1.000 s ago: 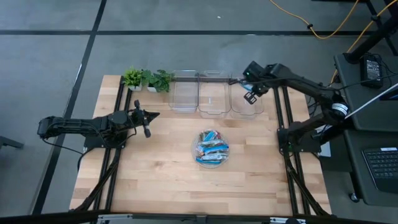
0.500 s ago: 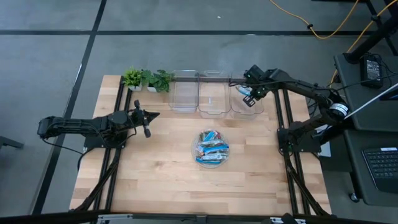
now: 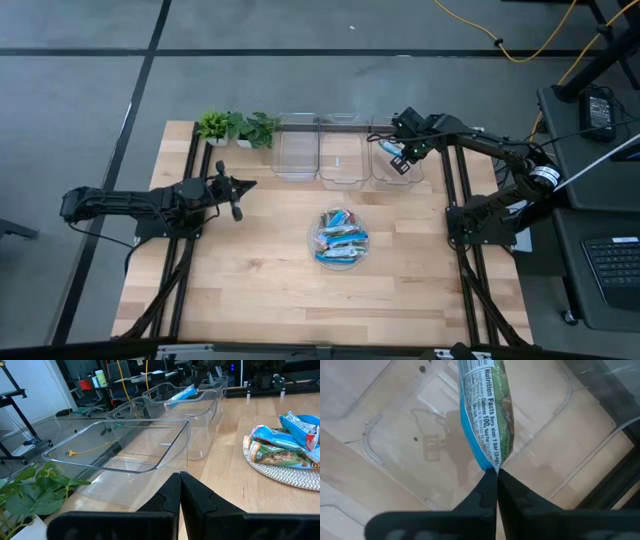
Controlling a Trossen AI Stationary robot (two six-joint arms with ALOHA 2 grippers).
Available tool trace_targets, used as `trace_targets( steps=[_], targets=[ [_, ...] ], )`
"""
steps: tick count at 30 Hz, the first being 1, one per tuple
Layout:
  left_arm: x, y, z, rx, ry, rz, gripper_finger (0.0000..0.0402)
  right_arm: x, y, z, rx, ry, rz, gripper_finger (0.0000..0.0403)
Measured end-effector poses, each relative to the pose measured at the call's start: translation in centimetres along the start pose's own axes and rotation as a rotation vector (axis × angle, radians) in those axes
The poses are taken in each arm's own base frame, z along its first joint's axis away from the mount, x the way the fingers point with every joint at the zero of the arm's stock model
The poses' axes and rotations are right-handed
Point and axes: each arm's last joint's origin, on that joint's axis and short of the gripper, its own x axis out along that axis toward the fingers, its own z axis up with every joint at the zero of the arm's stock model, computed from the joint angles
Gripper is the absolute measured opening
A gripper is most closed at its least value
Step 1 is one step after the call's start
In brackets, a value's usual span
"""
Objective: Pick and place Granola Bars by type
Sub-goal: Put the red granola bar into the right transparent bin
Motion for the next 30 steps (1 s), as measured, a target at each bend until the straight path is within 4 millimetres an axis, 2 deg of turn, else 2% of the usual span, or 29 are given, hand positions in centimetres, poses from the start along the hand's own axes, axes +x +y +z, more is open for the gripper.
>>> trace_targets(
  steps=[13, 18, 24, 30],
  targets=[
    [0.0, 0.0, 0.0, 0.000, 0.000, 0.000, 0.0004, 0.0, 0.0, 0.1, -0.003, -0.012, 0.000, 0.0103],
    [0.0, 0.0, 0.0, 0.000, 0.000, 0.000, 0.0004, -0.2, 0.0, 0.4, -0.036, -0.037, -0.006, 0.0121],
    [0.0, 0.0, 0.0, 0.000, 0.000, 0.000, 0.0004, -2.0, 0.5, 1.8, -0.065, -0.110, -0.001, 0.0123],
    [0.0, 0.0, 0.0, 0.000, 0.000, 0.000, 0.0004, -4.5, 2.0, 3.1, -0.127, -0.198, 0.023, 0.0123]
  ],
)
